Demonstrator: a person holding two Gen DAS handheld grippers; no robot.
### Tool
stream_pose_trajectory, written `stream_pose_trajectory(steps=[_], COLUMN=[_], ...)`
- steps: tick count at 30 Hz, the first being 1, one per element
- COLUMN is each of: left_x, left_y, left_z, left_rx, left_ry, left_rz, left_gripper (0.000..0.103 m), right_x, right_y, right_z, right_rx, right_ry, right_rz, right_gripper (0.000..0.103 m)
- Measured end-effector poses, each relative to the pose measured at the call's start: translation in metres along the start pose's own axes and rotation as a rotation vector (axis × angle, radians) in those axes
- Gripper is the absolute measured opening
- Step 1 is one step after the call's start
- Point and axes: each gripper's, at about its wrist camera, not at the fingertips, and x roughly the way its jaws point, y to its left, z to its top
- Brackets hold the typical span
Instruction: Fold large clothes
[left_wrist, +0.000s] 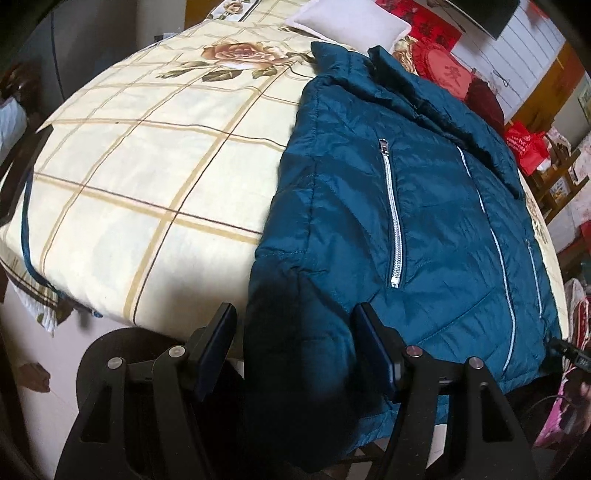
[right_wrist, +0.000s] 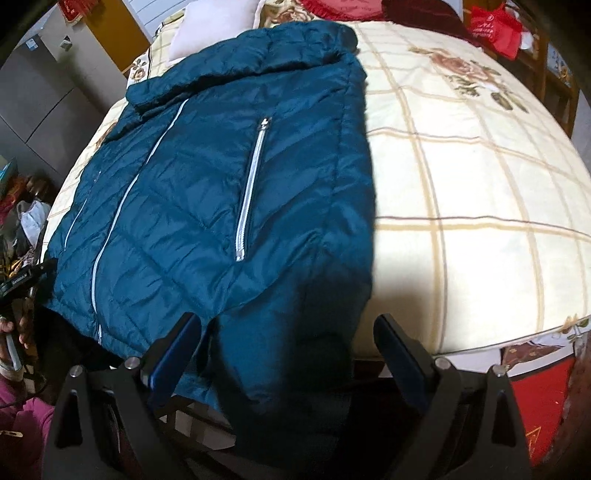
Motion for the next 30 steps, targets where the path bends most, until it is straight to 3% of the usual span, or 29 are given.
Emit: stream_pose_trajectory(steps=[6, 23, 30], left_x=[0.003, 0.010, 0.013], left_y=[-0.005, -0.022, -0.026], left_z=[-0.002, 0.002, 0.003], left_rx=[0.032, 0.115, 0.121], left_ry=[0.003, 0.029, 0.049], left_rz=[0.008, 0.032, 0.063], left_gripper=[0.097, 0.098, 0.099], right_x=[0.008, 0.014, 0.006], right_y=[0.002, 0.021, 0.011], right_z=[0.000, -0.008, -0.012], right_rx=[0.019, -0.100, -0.079], right_ry=[0.015, -0.059, -0.125], right_rz=[0.067, -0.029, 0.027], right_gripper=[0.097, 0.098, 0.086])
